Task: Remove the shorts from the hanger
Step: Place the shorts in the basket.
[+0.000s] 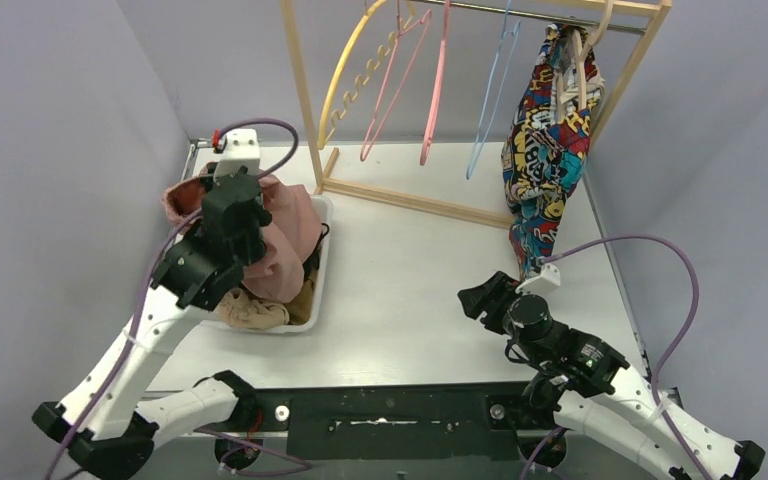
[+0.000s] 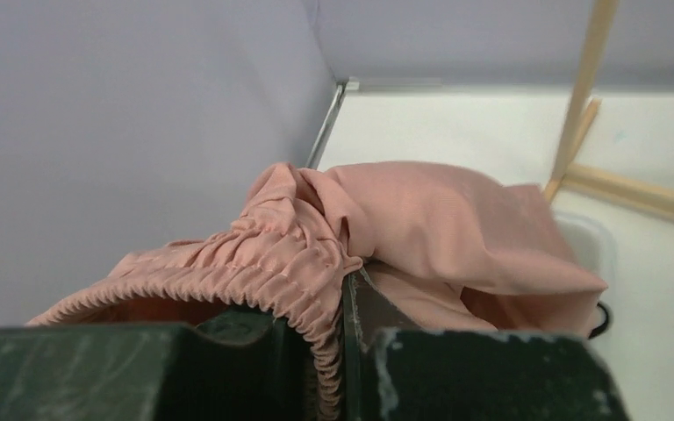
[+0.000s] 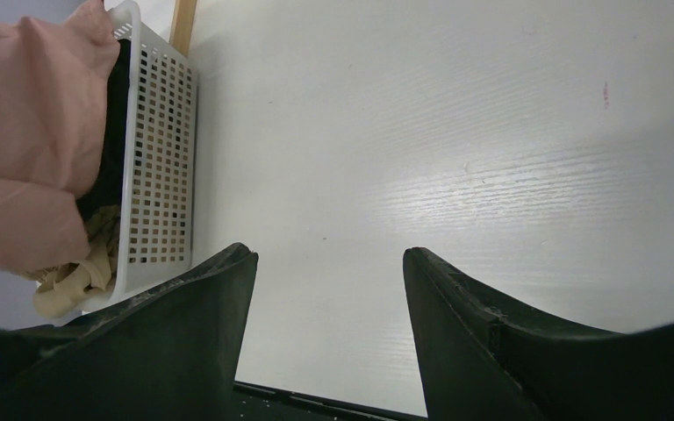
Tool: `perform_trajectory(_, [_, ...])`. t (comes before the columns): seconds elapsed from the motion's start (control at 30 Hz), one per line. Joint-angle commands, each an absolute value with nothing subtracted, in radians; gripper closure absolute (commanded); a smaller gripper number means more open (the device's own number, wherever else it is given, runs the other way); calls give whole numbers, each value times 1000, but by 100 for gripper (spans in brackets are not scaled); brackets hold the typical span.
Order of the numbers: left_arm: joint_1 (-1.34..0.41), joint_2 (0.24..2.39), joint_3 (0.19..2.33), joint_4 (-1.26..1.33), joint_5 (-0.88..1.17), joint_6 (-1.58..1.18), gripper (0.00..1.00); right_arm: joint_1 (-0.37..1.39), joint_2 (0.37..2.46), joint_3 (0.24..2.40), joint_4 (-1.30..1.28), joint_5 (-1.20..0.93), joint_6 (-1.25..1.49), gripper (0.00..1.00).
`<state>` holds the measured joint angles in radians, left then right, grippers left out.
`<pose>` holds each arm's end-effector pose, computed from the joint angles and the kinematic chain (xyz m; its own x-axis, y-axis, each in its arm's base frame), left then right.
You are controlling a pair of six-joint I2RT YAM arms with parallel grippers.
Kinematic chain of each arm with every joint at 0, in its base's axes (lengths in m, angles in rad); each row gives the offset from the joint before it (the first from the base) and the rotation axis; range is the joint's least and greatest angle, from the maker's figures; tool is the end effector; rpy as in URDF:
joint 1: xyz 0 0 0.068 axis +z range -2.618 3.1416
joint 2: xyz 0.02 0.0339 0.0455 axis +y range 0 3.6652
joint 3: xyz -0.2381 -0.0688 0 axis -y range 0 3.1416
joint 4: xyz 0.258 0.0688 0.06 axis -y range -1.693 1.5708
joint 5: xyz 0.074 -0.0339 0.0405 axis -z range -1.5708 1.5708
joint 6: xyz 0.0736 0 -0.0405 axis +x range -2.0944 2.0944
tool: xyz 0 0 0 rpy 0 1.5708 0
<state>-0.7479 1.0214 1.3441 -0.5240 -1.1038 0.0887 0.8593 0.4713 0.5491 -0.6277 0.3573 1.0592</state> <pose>0.2106 -0.1057 0.4339 -0.1757 0.2174 -0.9601 -0.3209 0.9094 0.2646 0.1385 0.1213 0.2268 -0.6160 0.5366 -0.5768 0.0455 0.7552 0.6539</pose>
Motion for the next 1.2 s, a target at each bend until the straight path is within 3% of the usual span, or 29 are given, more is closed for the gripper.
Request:
perform_trajectory(0.0, [-350, 1089, 1252, -605, -539, -101, 100, 866, 490, 593, -565, 354, 1033, 37])
perform_trajectory(0.1, [-239, 1138, 1116, -499, -360, -159, 100, 867, 492, 597, -570, 349, 1029, 37])
perform_trajectory(0.3, [-227, 1297, 1007, -437, -121, -300, 100, 868, 475, 595, -586, 363, 1037, 37])
perform_trajectory(0.57, [-242, 1531, 787, -313, -102, -513, 100, 868, 459, 593, -596, 378, 1040, 37])
perform_trajectory(0.73, [-266, 1636, 780, -279, -25, -581, 100, 868, 492, 644, -613, 373, 1010, 37])
perform_trajectory(0.93, [-254, 1507, 809, -353, -103, -548, 92, 867, 492, 685, -655, 351, 1008, 36])
perform_trajectory(1.07, [-227, 1394, 861, -408, -145, -520, 71, 868, 470, 687, -647, 355, 1011, 35])
perform_trajectory(1.17, [-207, 1331, 935, -481, -167, -484, 62, 868, 465, 693, -645, 353, 1012, 35])
